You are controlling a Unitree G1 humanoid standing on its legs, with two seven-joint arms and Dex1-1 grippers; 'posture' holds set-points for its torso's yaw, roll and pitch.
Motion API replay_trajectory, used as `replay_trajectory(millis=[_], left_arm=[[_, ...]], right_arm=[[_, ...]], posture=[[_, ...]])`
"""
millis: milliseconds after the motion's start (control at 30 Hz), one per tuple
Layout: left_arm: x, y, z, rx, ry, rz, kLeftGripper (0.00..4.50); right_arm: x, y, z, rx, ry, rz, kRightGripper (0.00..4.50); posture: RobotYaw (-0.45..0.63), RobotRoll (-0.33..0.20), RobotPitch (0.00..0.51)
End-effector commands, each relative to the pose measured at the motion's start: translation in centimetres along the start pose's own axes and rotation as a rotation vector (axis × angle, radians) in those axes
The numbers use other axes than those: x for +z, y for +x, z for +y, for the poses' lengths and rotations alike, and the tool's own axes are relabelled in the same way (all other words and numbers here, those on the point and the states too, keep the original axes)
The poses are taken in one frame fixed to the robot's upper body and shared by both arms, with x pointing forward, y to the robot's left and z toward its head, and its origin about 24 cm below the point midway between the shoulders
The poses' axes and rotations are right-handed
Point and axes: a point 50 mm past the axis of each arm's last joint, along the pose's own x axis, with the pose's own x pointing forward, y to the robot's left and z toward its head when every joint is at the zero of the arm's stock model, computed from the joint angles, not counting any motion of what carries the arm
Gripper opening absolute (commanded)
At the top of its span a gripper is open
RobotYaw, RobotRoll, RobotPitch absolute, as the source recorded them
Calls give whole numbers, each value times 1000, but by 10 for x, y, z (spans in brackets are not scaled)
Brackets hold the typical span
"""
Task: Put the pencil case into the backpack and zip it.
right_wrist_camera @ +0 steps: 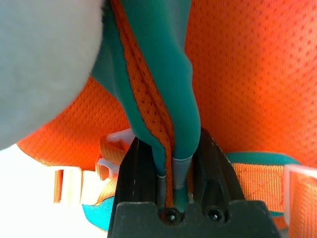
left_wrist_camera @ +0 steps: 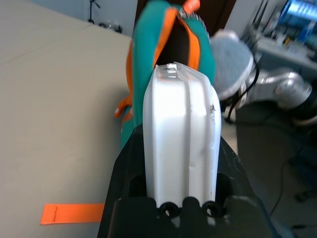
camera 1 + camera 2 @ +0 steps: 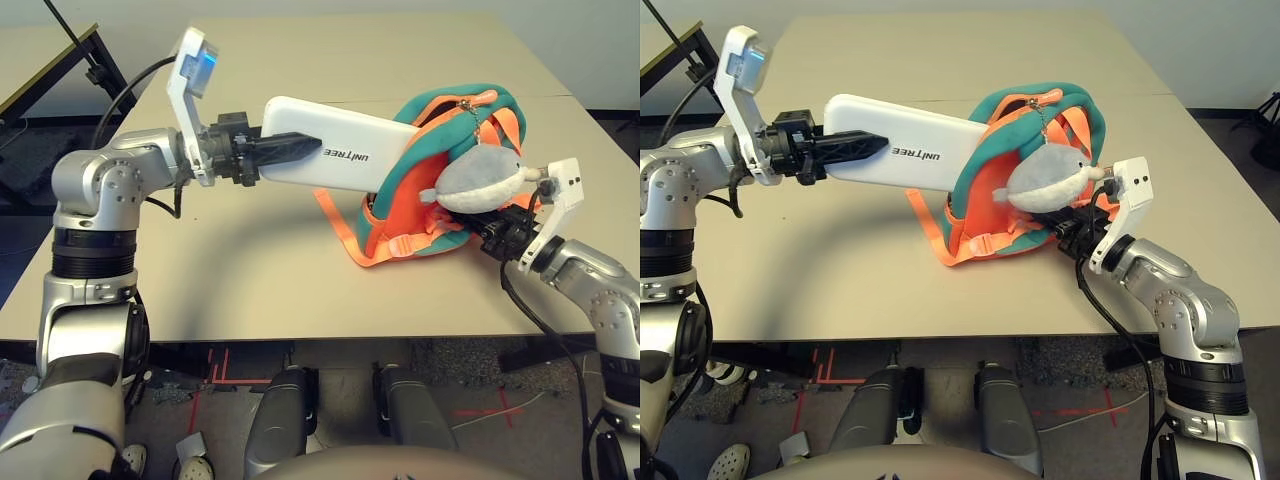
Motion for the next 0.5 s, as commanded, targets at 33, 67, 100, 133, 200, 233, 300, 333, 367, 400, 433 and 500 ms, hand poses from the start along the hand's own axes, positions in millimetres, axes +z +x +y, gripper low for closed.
replay_trajectory(millis=[33, 67, 100, 133, 200, 233, 300, 333, 367, 400, 433, 500], left_arm=[[-9, 24, -3, -44, 61, 53, 1238], [-12, 32, 0, -27, 54, 52, 1238], [-15, 39, 2, -12, 45, 47, 1238], [-18, 45, 5, 4, 29, 43, 1238], [-22, 56, 10, 35, 19, 36, 1238], [-24, 62, 12, 53, 14, 30, 1238], [-27, 72, 15, 71, 6, 22, 1237], [-29, 77, 16, 79, 1, 18, 1237], [-31, 83, 17, 92, -7, 13, 1237], [-33, 87, 17, 94, -10, 10, 1237], [-34, 89, 16, 91, -11, 8, 1237], [-35, 90, 14, 84, -10, 10, 1587]], right_arm=[[5, -3, -9, -56, -12, 4, 760], [6, -2, -8, -52, -14, 1, 760], [6, -1, -7, -49, -15, 0, 760], [6, 0, -6, -46, -15, -1, 760], [6, 1, -6, -43, -15, -2, 760], [6, 1, -6, -42, -16, -2, 759], [6, 1, -5, -40, -16, -1, 759], [5, 1, -5, -39, -16, -1, 759], [5, 1, -4, -38, -16, 0, 759], [5, 1, -4, -37, -17, 0, 759], [5, 1, -4, -36, -17, 0, 759], [4, 1, -4, -37, -18, 1, 759]], posture=[[-195, 0, 113], [-194, 0, 112], [-194, 0, 111], [-195, 0, 111], [-196, 0, 110], [-196, 0, 109], [-198, 0, 107], [-200, 0, 106], [-203, 0, 104], [-205, 0, 103], [-205, 0, 103], [-209, 0, 103]])
